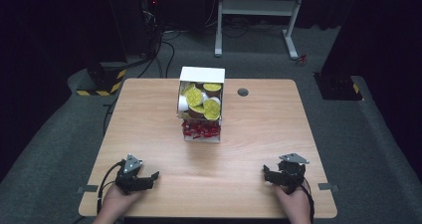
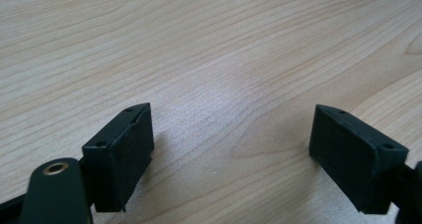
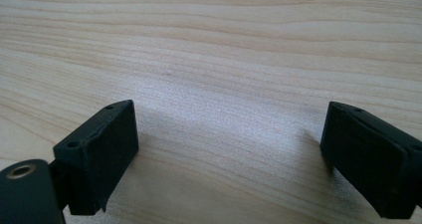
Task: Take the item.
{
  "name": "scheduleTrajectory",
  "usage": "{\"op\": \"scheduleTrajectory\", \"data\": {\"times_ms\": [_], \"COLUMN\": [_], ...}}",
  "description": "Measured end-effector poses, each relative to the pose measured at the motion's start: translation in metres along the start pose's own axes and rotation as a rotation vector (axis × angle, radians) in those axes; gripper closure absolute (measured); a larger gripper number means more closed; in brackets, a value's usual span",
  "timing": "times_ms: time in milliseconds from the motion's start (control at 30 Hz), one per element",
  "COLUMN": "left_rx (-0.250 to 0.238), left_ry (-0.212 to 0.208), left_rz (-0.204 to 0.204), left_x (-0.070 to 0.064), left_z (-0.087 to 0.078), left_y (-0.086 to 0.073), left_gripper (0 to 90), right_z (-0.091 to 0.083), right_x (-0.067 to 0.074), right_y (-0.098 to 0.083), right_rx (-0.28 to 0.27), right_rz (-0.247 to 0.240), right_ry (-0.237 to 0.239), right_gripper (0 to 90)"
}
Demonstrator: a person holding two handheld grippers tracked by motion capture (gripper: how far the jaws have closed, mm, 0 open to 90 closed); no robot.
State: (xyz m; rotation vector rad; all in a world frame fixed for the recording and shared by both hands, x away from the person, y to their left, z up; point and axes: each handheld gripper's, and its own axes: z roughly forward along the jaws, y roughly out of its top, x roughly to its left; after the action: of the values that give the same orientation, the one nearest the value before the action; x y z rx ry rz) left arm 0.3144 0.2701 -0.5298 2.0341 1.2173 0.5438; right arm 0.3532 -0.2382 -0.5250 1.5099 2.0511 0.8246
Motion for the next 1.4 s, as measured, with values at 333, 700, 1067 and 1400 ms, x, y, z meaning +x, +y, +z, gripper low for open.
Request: {"op": "scheduleTrajectory", "data": {"times_ms": [333,700,1067,1400], "left_rx": [0.000,-0.002,-0.006,-0.009], "left_ry": [0.002,0.011,0.031,0.032], "left_rz": [-0.001,-0.010,-0.023,-0.024], "left_x": [0.0001,-0.0009,-0.0009,0.0013], "left_z": [-0.0007,0.0001,-0.0008,-0.0024], "left_y": [-0.0005,0.0000,-0.0002,0.0011], "left_gripper": [18.3,18.2,21.6,37.5], "right_z": [-0.0007,-0.0009,-0.0007,-0.0007], "right_x": [-0.0033,-0.0035,-0.0037,-0.0036], "right_y": [-0.0004,-0.0007,-0.0007,-0.0006], "right_rx": [0.003,0.003,0.002,0.002], "right_rz": [-0.023,-0.023,-0.026,-0.026], "right_ry": [0.025,0.028,0.028,0.027], "right_gripper": [7.9,7.9,7.8,7.8]}}
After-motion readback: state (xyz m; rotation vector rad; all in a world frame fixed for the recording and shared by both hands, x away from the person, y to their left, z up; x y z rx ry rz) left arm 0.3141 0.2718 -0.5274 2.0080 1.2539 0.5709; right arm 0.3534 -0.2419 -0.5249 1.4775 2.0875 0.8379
